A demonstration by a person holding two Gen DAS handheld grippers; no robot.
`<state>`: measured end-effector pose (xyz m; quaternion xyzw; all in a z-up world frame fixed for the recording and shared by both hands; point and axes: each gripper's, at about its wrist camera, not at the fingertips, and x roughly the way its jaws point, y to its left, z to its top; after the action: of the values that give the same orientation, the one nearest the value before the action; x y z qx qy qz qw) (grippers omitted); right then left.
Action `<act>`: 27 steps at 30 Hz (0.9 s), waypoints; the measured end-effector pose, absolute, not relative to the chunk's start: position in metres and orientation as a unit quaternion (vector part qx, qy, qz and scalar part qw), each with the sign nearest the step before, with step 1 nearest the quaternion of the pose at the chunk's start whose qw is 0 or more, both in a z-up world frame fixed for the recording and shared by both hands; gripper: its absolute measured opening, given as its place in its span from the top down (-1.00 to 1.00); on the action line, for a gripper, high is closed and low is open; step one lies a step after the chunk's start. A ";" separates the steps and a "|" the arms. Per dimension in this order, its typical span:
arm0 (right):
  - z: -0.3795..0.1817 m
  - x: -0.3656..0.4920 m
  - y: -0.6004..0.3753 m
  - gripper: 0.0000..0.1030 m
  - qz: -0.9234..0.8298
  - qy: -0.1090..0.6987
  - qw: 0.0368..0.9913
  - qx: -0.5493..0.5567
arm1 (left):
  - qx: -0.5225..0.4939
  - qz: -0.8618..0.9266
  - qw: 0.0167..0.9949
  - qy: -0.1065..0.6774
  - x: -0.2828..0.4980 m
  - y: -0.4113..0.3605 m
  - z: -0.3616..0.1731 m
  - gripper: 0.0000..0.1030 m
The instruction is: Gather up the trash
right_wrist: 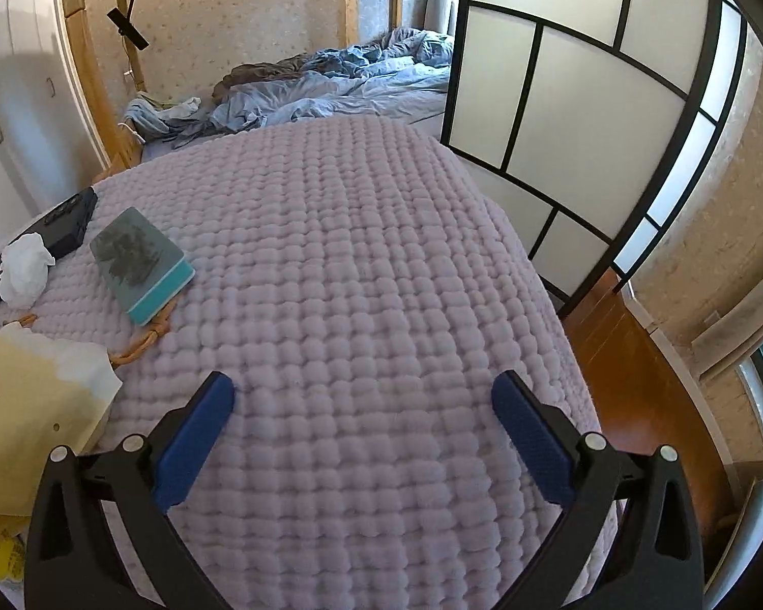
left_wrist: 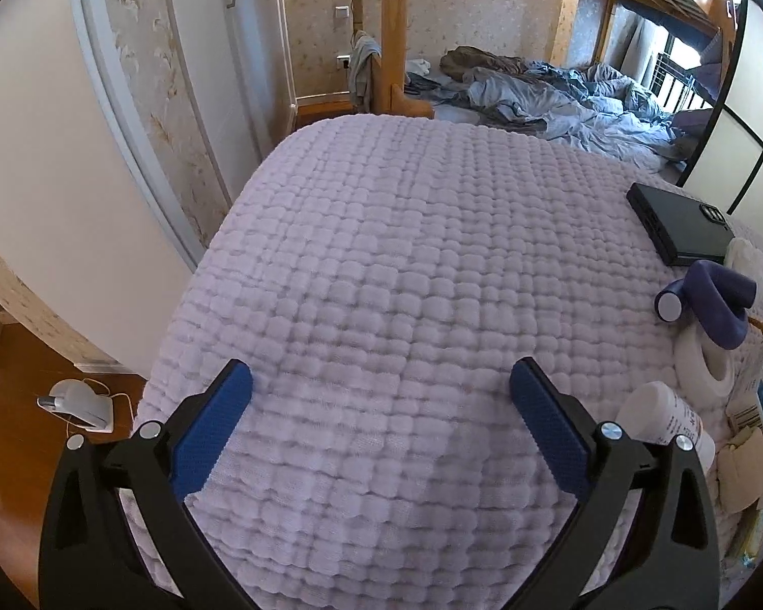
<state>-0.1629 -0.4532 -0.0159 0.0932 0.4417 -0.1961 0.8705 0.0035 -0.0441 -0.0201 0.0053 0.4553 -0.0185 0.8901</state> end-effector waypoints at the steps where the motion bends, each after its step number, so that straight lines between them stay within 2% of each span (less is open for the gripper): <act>1: -0.016 -0.163 -0.453 -0.93 -0.197 0.442 0.870 0.092 | 0.005 -0.019 0.890 0.455 0.003 -0.044 -0.020 -0.98; 27: -0.017 -0.166 -0.455 -0.93 -0.198 0.441 0.870 0.094 | 0.005 -0.019 0.890 0.456 0.006 -0.046 -0.020 -0.98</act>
<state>-0.1659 -0.4551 -0.0166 0.0936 0.4414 -0.1976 0.8703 0.0056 -0.0456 -0.0196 0.0051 0.4557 -0.0186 0.8899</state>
